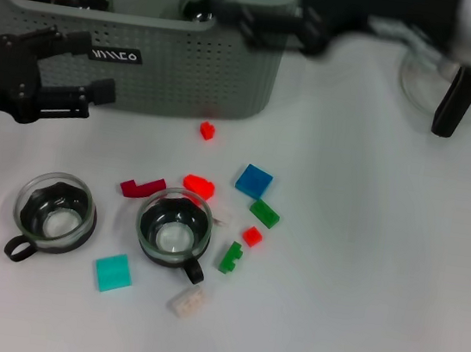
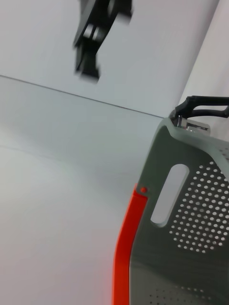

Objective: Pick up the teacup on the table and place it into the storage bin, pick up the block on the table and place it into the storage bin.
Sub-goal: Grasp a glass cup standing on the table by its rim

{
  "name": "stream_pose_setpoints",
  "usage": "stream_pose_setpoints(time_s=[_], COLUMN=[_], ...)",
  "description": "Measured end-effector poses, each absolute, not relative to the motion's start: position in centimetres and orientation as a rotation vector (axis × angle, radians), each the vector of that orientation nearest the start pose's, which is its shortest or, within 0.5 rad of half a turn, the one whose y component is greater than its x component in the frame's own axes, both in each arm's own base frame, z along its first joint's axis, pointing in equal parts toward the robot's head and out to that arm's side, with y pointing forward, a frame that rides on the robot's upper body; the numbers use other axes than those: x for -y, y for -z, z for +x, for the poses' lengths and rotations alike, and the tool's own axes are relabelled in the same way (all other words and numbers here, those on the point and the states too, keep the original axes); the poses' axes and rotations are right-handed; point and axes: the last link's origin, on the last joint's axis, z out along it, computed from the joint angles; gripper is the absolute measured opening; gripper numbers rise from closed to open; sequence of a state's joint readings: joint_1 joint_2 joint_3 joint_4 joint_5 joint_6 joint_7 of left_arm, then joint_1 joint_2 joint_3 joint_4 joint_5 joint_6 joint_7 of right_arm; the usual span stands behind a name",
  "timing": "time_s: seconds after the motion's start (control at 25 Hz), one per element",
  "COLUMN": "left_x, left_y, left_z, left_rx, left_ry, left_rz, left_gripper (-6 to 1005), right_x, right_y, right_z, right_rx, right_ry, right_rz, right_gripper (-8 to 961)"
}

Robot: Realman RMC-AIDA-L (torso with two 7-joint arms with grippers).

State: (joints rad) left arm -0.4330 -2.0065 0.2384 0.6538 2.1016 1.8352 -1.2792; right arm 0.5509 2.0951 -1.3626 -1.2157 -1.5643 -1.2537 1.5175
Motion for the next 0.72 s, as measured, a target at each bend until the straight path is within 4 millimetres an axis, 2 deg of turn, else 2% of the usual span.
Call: stream_pose_setpoints(time_s=[0.16,0.24,0.36,0.56,0.72], left_x=[-28.4,-28.4,-28.7,-28.9,-28.2], left_y=[-7.4,-7.3,-7.1,-7.5,-8.2], left_z=[-31.1,-31.0,-30.6,-30.4,-30.2], left_rx=[0.628,0.62,0.58,0.522,0.462], left_ry=[0.918,0.908,0.839,0.725,0.618], left_rz=[-2.497,-2.517,-2.608,-2.66,-2.749], left_gripper=[903,902,902,902,902], right_x=[-33.0,-32.0,-31.0,-30.0,-30.6], right_y=[-1.4,-1.9,-2.0,-0.3,0.9], right_z=[11.7,13.7,15.5,17.6,17.8], right_rx=[0.083,0.02,-0.095,-0.179,-0.19], right_ry=[-0.867,-0.828,-0.787,-0.65,-0.581], right_rz=[-2.852,-2.92,-3.001,-3.136,-3.17], right_gripper=[824,823,820,816,811])
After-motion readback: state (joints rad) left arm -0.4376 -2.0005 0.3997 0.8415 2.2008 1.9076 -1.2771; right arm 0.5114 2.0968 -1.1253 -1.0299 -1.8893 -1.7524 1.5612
